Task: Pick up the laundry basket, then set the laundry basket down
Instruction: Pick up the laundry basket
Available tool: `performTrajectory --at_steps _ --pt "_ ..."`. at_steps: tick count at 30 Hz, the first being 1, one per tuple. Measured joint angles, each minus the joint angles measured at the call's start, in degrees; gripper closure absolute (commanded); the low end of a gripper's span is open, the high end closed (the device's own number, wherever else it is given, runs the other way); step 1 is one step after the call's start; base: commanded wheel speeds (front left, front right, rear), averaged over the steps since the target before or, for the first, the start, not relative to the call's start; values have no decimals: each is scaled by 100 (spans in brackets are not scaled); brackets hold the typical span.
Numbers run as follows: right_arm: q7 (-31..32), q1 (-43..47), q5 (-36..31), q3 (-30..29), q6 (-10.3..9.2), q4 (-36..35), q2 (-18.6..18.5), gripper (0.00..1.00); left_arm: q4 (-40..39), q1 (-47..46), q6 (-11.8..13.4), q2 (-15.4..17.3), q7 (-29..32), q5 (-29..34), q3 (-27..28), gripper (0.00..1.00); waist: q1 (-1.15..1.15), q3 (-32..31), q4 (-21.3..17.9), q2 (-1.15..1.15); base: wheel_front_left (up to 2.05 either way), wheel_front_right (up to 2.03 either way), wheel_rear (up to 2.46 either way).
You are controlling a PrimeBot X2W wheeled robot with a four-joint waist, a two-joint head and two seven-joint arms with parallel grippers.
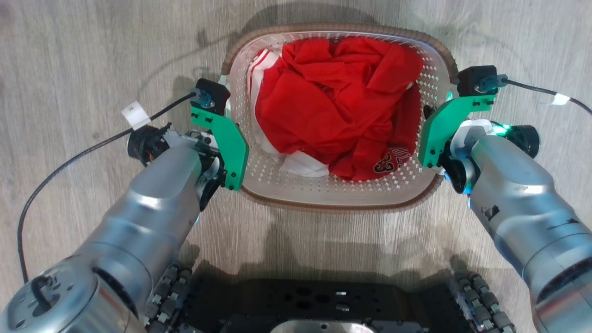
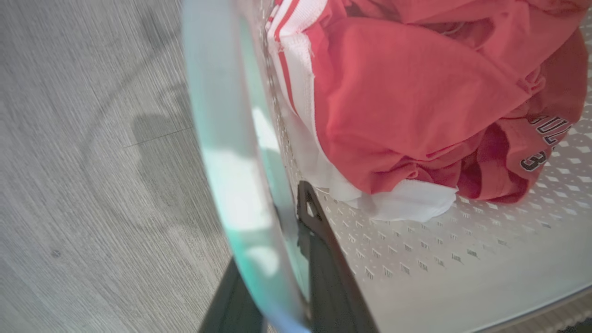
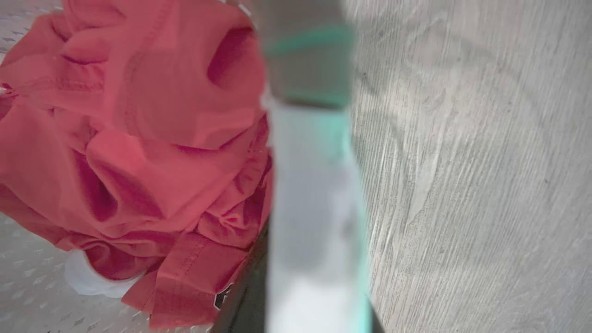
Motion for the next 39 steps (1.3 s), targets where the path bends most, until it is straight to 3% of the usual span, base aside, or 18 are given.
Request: performTrajectory --at_steps 16,39 --pt "1123 193 544 530 -5 -103 -64 100 119 242 -245 19 497 -266 -468 100 0 -809 -52 0 0 0 0" --pt "2606 967 1301 1393 -57 -237 68 100 -29 1045 -300 208 1872 -667 -747 100 -1 -3182 -167 0 0 0 0"
